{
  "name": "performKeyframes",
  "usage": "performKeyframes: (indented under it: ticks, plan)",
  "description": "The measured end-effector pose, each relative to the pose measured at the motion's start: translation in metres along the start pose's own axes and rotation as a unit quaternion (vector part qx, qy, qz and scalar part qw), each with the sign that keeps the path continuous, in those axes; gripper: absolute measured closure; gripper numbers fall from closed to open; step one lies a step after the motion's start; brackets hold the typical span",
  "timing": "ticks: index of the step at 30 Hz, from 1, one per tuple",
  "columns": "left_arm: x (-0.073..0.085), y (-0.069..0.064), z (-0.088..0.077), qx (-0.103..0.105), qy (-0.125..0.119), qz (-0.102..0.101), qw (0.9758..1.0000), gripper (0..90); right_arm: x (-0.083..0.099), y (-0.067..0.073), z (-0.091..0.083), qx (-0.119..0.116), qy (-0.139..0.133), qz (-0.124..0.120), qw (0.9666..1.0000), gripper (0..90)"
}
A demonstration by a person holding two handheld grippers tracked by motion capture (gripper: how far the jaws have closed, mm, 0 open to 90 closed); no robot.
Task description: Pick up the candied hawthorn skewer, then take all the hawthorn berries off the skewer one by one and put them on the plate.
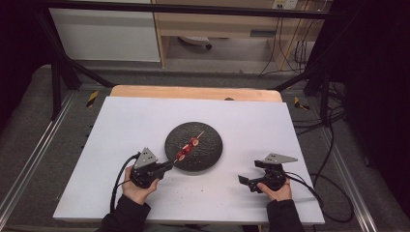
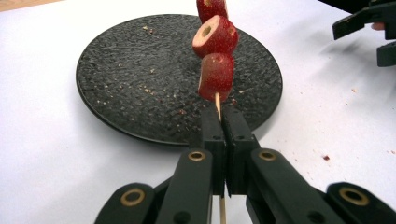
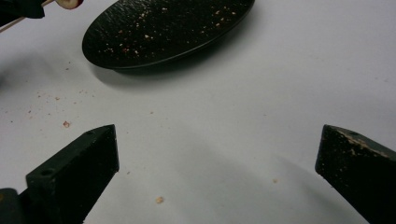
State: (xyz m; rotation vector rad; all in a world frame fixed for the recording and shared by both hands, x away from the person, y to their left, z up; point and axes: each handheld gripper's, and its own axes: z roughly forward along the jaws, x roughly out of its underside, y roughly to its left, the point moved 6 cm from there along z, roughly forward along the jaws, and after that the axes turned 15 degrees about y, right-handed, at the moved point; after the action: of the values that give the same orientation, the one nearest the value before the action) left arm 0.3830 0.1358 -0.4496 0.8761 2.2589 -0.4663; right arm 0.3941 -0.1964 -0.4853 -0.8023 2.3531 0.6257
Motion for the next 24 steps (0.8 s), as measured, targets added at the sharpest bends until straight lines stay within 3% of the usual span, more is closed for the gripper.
performKeyframes:
  ticks: [4, 24]
  plan:
    - [0.004, -0.002, -0.002, 0.008, -0.004, -0.003, 1.0000, 88.4, -0.004, 0.007, 0.003, 0.000, 0.002, -0.002, 1.0000, 0.5]
    - [0.011, -0.018, -0.003, 0.009, -0.022, 0.028, 0.9993, 88.3, -0.036, 0.041, 0.020, -0.008, -0.006, -0.003, 0.9999, 0.6]
